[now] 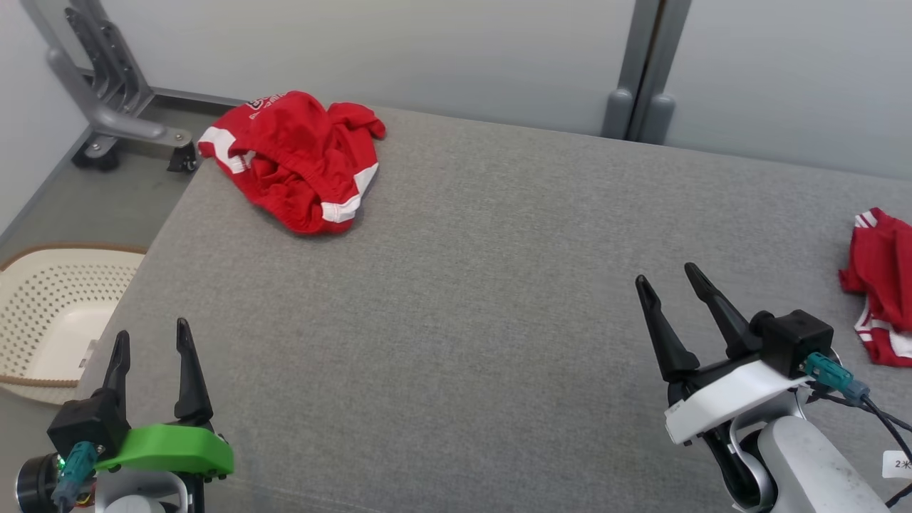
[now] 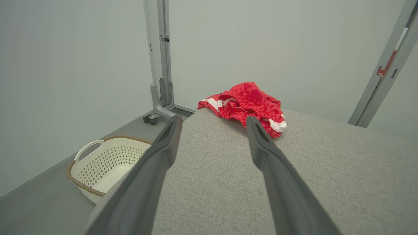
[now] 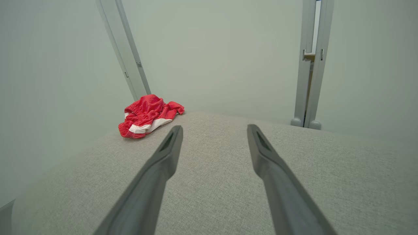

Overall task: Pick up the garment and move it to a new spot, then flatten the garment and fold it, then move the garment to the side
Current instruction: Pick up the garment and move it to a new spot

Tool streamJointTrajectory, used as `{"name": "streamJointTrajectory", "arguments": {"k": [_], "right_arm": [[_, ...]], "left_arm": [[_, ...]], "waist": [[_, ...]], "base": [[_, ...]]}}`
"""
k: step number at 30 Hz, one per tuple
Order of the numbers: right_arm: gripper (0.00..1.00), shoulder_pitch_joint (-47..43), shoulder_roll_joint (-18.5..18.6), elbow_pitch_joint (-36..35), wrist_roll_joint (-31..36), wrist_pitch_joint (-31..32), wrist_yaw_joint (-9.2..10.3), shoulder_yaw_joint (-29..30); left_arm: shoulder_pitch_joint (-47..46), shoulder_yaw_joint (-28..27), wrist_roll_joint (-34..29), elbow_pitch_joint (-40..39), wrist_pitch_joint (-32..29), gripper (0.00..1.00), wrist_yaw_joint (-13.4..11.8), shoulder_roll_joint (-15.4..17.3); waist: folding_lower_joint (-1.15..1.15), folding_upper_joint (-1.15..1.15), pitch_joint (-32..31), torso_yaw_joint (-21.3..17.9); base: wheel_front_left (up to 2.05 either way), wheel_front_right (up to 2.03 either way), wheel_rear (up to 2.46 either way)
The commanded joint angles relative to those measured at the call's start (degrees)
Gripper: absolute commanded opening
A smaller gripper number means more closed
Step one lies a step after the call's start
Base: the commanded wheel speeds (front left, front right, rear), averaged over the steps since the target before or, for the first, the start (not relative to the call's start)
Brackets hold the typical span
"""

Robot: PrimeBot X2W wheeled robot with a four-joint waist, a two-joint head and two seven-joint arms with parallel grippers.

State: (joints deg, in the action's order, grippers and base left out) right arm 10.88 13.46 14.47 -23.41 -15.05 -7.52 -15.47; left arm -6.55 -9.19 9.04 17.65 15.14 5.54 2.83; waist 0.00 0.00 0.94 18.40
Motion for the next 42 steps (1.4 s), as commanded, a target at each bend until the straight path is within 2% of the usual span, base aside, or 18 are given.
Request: {"name": "streamJointTrajectory", "arguments": {"k": [1,6,10,14,19,23,26,31,35,42], "right_arm": [[1.0,0.44,0.24,-0.22,0.25,-0.13,0.06,-0.15],[1.0,0.84,0.46,-0.65,0.47,-0.13,0.07,-0.75],[1.0,1.33,0.97,-1.81,1.13,-0.13,0.06,-0.52],[1.0,2.62,1.42,-3.81,2.19,-0.13,0.06,-0.48],[1.0,5.04,1.72,-7.23,3.8,-0.13,0.07,-1.13],[1.0,7.37,1.52,-9.99,4.64,-0.13,0.07,-1.82],[1.0,9.07,1.02,-11.78,4.99,-0.13,0.07,-2.14],[1.0,11.57,0.15,-13.83,5.05,-0.13,0.07,-3.17],[1.0,13.1,-0.71,-14.59,4.88,-0.13,0.06,-3.84],[1.0,13.84,-1.58,-14.48,4.38,-0.13,0.06,-4.35]], "left_arm": [[0.19,-0.17,-0.24,0.25,-0.03,1.0,0.04,0.14],[-2.28,0.1,0.66,1.59,-0.02,1.0,0.44,0.14],[-7.66,1.43,2.97,2.62,-4.18,1.0,1.15,1.68],[-15.76,2.52,6.8,1.74,-13.03,1.0,1.68,4.47],[-26.43,1.91,12.71,3.6,-28.1,1.0,1.84,8.64],[-33.74,1.12,15.61,8.99,-39.64,1.0,1.8,12.32],[-38.2,1.11,17.02,13.75,-45.78,1.0,1.82,15.1],[-43.05,1.55,19.22,21.16,-51.17,1.0,1.95,18.14],[-44.9,2.79,20.93,25.51,-52.65,1.0,1.96,20.84],[-45.17,5.12,20.53,34.12,-54.71,1.0,1.98,22.4]], "waist": [[0.0,0.0,0.36,2.46],[0.0,0.0,1.09,2.26],[0.0,0.0,2.55,1.03],[0.0,0.0,5.19,-1.47],[0.0,0.0,9.89,-6.56],[0.0,0.0,14.2,-11.26],[0.0,0.0,17.06,-14.39],[0.0,0.0,21.37,-19.31],[0.0,0.0,23.43,-22.26],[0.0,0.0,24.66,-25.01]], "base": [[0.0,0.0,0.0],[0.0,0.0,0.0],[0.0,0.0,0.0],[0.0,0.0,0.0],[0.0,0.0,0.0],[0.0,0.0,0.0],[0.0,0.0,0.0],[0.0,0.0,0.0],[0.0,0.0,0.0],[0.0,0.0,0.0]]}}
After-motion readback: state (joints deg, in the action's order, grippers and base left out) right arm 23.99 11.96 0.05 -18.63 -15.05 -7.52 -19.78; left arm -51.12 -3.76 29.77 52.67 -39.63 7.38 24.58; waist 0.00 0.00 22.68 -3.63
